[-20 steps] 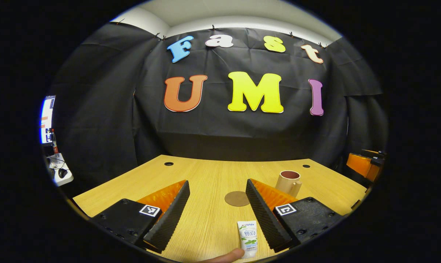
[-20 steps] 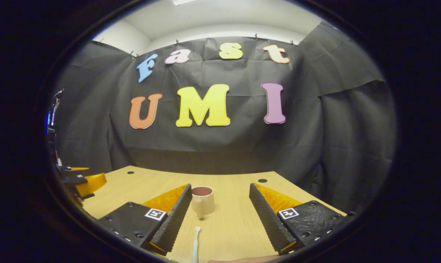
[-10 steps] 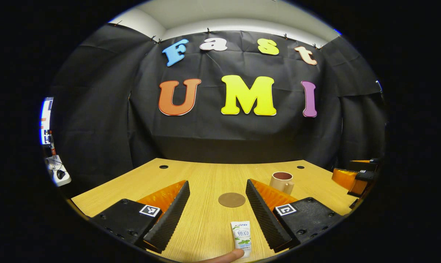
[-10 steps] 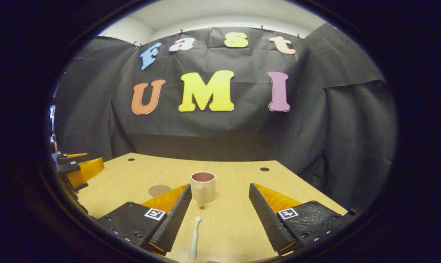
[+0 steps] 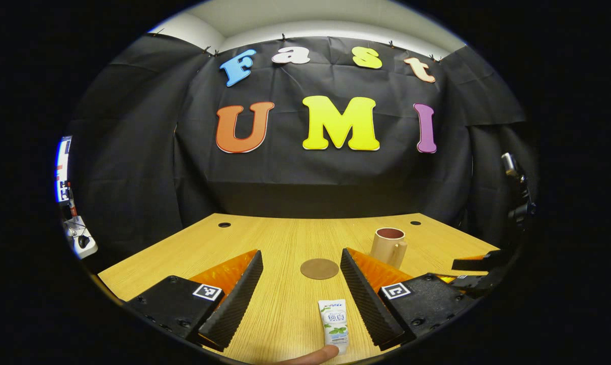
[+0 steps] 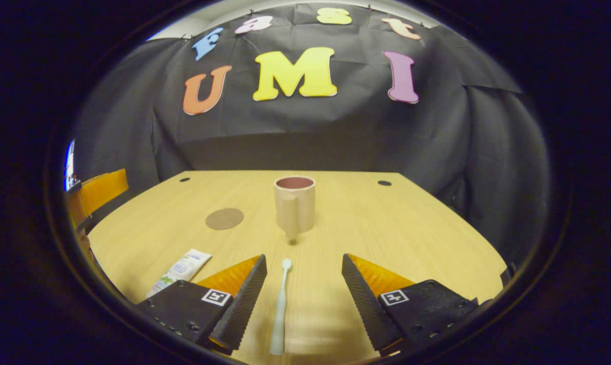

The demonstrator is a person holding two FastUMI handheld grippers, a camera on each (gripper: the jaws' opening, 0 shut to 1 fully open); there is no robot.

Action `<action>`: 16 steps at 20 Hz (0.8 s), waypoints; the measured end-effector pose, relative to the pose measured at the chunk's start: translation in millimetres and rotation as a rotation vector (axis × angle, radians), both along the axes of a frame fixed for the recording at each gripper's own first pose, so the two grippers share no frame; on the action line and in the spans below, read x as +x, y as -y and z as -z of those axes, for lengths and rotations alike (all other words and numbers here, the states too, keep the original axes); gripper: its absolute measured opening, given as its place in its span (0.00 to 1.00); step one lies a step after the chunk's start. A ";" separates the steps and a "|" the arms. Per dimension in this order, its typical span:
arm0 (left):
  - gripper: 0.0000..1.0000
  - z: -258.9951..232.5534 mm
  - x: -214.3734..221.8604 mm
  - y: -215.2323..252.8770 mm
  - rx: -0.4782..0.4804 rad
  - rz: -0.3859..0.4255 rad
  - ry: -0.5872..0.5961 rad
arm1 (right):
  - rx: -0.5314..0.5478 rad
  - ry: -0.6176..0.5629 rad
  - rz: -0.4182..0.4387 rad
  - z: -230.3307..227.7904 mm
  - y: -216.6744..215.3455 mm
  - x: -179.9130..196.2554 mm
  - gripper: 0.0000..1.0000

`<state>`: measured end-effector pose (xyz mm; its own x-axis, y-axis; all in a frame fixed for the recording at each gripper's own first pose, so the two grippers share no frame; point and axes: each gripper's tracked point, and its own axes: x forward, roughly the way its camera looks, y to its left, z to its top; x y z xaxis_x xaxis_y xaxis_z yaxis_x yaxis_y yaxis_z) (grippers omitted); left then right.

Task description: Put the toothbrush and toothpaste on the desktop into the cup, then pick up the cup and place it on the coaster on the desktop.

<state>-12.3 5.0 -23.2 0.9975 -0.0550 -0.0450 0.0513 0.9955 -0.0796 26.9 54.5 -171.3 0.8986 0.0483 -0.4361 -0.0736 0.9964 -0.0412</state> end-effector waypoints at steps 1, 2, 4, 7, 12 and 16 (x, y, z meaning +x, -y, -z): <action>0.98 4.5 1.2 0.3 0.000 0.001 -0.009 | 0.014 -0.041 -0.002 12.6 -4.4 1.5 0.91; 0.98 8.8 2.5 1.0 0.001 0.004 -0.022 | 0.035 -0.082 -0.004 24.2 -7.8 1.1 0.83; 0.98 20.5 1.4 1.3 0.005 0.008 -0.048 | 0.068 -0.150 -0.009 42.8 -12.5 -1.1 0.68; 0.98 33.0 1.0 3.6 0.007 0.019 -0.078 | 0.091 -0.174 -0.009 48.7 -12.7 -2.6 0.38; 0.98 59.0 -1.0 12.1 0.015 0.048 -0.150 | 0.130 -0.198 -0.005 52.5 -9.1 -0.9 0.08; 0.99 94.9 -7.5 28.3 0.026 0.096 -0.298 | 0.141 -0.190 -0.015 50.4 -5.9 -1.9 0.00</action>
<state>-19.8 -23.3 -118.0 0.9306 -0.1432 -0.3370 0.1234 0.9892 -0.0798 25.1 60.4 -221.7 0.7998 0.1336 -0.5852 -0.0817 0.9901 0.1144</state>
